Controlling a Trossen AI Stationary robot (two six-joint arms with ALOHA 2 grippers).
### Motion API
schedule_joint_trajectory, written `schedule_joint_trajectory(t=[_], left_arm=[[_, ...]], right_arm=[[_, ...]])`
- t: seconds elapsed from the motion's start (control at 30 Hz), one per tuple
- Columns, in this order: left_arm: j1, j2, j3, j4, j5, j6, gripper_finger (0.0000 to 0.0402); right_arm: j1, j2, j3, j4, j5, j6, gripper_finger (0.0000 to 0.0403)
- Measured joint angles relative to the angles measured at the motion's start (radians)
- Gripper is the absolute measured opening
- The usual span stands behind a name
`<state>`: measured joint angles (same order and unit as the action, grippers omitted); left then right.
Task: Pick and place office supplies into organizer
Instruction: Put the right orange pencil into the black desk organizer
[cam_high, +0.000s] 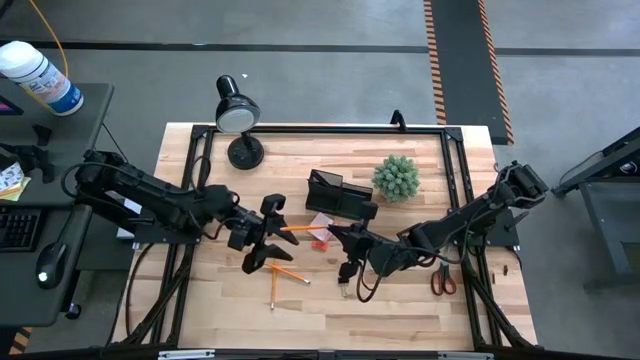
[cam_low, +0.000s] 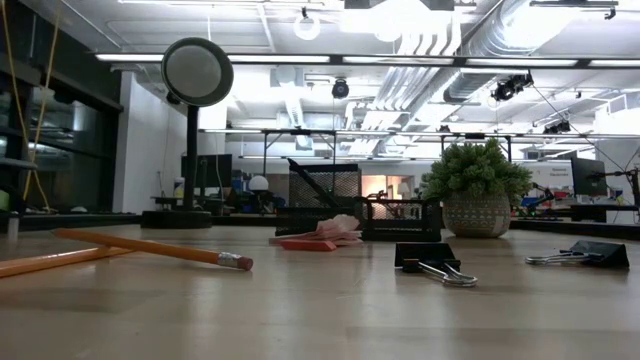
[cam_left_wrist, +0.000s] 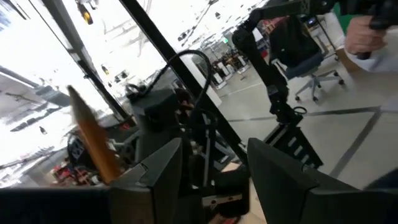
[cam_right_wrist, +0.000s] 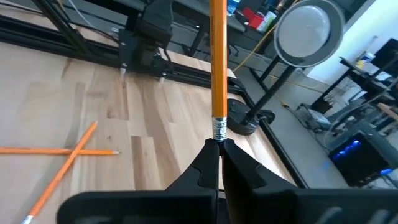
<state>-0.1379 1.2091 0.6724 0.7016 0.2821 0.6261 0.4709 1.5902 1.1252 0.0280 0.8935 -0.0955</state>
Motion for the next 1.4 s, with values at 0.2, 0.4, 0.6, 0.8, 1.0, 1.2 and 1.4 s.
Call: schedule_joint_trajectory(t=[0.2,0.4,0.6,0.8,1.0,1.2,1.4], left_arm=[[-0.001,0.000,0.000,-0.095,-0.022,-0.006,0.0170],[0.000,0.000,0.000,-0.166,-0.093,-0.002,0.0170],[0.000,0.000,0.000,-0.293,-0.271,-0.002,0.0170],[0.000,0.000,0.000,-0.270,-0.364,-0.003,0.0170],[-0.001,0.000,0.000,-0.191,-0.365,0.007,0.0170],[0.000,-0.001,0.000,-0.131,-0.350,0.009,0.0170],[0.000,-0.001,0.000,-0.060,-0.217,-0.006,0.0170]], right_arm=[[0.000,0.000,0.000,0.007,0.023,-0.017,0.0000],[0.000,0.000,0.000,0.023,0.047,-0.041,0.0000],[0.000,0.000,0.000,0.074,0.055,-0.097,0.0000],[0.000,0.000,0.000,0.079,0.023,-0.092,0.0000],[0.000,0.000,0.000,0.123,0.001,-0.128,0.0000],[0.000,0.000,0.000,0.126,-0.031,-0.127,0.0000],[0.000,0.000,0.000,0.150,-0.033,-0.141,0.0000]])
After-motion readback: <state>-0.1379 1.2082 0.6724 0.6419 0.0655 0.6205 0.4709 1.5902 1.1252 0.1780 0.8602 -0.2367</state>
